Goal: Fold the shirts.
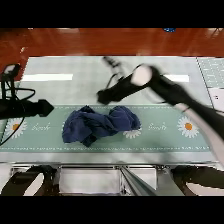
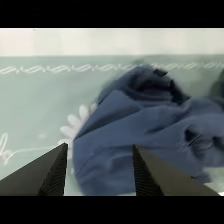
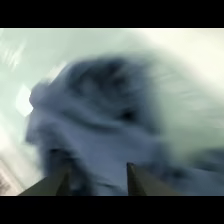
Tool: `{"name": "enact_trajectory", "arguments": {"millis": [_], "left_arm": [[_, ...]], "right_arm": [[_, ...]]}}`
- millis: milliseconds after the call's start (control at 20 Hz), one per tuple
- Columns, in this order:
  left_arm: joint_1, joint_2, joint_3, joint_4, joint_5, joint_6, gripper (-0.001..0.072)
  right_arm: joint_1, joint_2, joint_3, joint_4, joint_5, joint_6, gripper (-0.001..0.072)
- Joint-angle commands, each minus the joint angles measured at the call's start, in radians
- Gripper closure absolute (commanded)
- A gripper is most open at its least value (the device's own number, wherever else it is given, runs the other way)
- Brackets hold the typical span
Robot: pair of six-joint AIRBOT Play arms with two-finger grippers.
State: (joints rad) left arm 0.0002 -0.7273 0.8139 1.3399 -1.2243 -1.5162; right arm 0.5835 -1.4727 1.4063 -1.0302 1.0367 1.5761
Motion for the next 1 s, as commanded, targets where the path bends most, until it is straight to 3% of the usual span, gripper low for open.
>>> {"name": "enact_trajectory", "arguments": {"millis": [0,100,200,350,450,600,750,950], "left_arm": [[0.051,-0.002,-0.094,0.095,-0.11,-0.008,0.0203],[0.133,0.0,-0.214,0.07,-0.114,-0.051,0.0203],[0.231,0.0,-0.341,-0.049,-0.085,-0.044,0.0203],[0.342,-0.012,-0.425,-0.225,-0.046,0.043,0.0203],[0.376,-0.033,-0.421,-0.311,-0.023,0.045,0.0203],[0.38,-0.13,-0.421,-0.422,-0.01,0.101,0.0203],[0.38,-0.27,-0.42,-0.425,0.01,0.119,0.0203],[0.379,-0.389,-0.42,-0.534,0.125,0.176,0.0203]], "right_arm": [[-0.249,0.161,-0.034,-0.185,0.133,0.042,0.0304],[-0.404,0.29,-0.179,-0.23,0.133,0.05,0.0304],[-0.548,0.432,-0.405,-0.214,0.092,0.048,0.0304],[-0.713,0.62,-0.729,-0.071,0.04,-0.045,0.0304],[-0.789,0.704,-0.867,0.023,0.039,-0.106,0.0304],[-0.818,0.743,-0.948,0.089,0.043,-0.144,0.0304],[-0.817,0.742,-0.958,0.109,0.052,-0.163,0.0304],[-0.817,0.742,-0.958,0.112,0.057,-0.167,0.0304]]}}
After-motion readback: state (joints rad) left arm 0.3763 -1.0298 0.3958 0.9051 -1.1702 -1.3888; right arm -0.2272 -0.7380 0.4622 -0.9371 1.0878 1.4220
